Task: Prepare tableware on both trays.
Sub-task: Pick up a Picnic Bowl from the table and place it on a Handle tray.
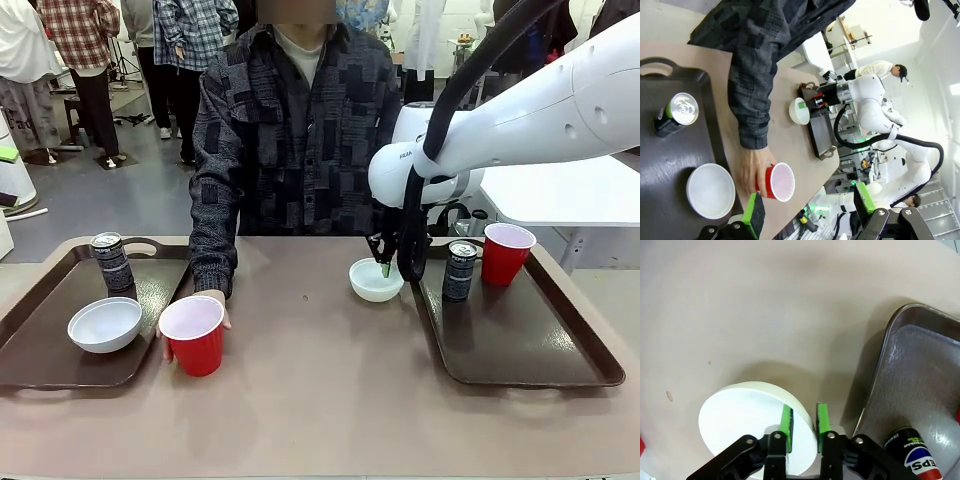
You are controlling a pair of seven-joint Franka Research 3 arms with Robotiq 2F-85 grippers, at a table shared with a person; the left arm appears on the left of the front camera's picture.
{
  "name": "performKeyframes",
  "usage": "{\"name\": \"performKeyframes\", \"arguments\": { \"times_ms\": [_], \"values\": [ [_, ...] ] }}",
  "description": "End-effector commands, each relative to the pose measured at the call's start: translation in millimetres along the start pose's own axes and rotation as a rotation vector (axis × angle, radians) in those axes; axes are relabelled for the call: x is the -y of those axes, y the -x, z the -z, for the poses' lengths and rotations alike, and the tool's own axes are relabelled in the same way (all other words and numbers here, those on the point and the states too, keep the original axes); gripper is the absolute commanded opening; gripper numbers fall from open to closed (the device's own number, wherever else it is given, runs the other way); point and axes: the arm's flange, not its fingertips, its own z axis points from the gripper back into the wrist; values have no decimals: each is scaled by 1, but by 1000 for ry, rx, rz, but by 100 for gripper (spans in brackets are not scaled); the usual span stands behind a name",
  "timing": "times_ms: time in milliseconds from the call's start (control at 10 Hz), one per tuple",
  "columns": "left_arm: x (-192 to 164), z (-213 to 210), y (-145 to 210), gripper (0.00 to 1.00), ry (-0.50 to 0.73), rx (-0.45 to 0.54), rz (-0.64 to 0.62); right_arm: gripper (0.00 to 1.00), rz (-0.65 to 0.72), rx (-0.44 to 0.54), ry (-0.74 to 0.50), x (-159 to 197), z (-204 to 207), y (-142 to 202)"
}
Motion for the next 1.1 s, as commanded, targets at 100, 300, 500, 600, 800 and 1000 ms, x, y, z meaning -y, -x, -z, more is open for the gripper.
{"name": "performKeyframes", "arguments": {
  "times_ms": [100, 300, 500, 600, 800, 1000],
  "values": [
    [1, -3, 0, 95, 2, -9, 6, 18, -11, -11, 8, 0, -2, -7],
    [1, -3, 0, 95, 2, -9, 6, 0, -51, -22, 14, -1, -15, 4],
    [1, -3, 0, 95, 2, -9, 6, 0, -127, -184, 46, -10, -54, 46],
    [1, -3, 0, 95, 2, -9, 6, 0, -154, -163, 32, -10, -85, 73],
    [1, -3, 0, 95, 2, -9, 6, 0, -148, -87, -17, -3, -132, 120],
    [1, -3, 0, 95, 2, -9, 6, 0, -114, -62, -43, 4, -150, 148]
  ]
}}
